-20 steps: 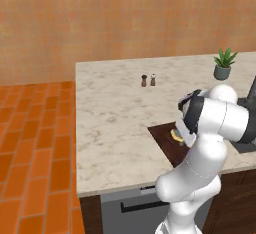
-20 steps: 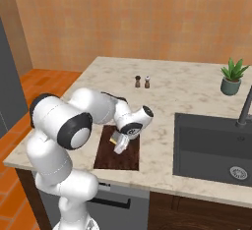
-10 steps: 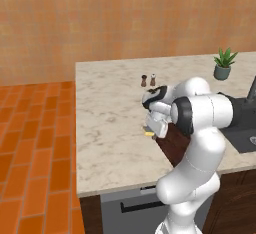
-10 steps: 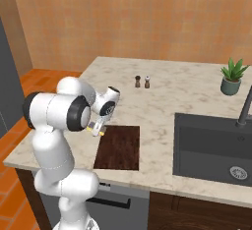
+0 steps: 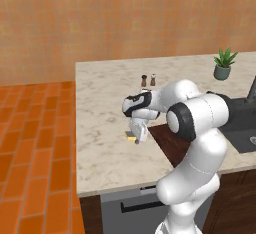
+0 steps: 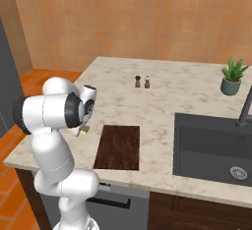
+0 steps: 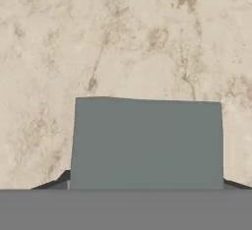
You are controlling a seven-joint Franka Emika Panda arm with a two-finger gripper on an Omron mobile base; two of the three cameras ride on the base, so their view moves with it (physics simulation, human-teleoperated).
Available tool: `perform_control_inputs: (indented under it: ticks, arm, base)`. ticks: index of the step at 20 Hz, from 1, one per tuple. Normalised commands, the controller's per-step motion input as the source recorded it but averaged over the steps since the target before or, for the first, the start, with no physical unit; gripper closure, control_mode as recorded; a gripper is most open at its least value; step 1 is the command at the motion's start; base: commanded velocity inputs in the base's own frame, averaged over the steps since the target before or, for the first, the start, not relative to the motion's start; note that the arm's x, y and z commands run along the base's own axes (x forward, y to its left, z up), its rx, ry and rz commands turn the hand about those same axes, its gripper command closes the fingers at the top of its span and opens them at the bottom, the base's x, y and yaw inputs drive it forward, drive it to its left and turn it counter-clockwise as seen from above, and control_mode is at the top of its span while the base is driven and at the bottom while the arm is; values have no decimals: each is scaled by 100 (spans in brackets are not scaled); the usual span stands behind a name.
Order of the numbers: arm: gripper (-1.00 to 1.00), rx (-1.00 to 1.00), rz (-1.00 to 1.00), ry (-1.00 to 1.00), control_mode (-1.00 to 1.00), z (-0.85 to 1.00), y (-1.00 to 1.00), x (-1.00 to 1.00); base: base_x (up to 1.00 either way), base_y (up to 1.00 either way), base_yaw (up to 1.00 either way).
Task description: Pick up the sponge from the counter and clean the cutting board by briefly scrubbing or pressing down on the cutting board. Once finished, release the sponge.
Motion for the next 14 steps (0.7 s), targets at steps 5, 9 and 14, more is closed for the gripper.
perform_control_inputs:
  ticks: [5, 9, 14]
  arm:
    - [-100, 0, -8, -1, -100, -12, 17, -6]
    - [-100, -8, -1, 0, -100, 27, -4, 2]
    - [-100, 0, 7, 0, -100, 53, -20, -5]
  base:
    - [0, 0, 0]
    - [0, 0, 0]
    - [0, 0, 0]
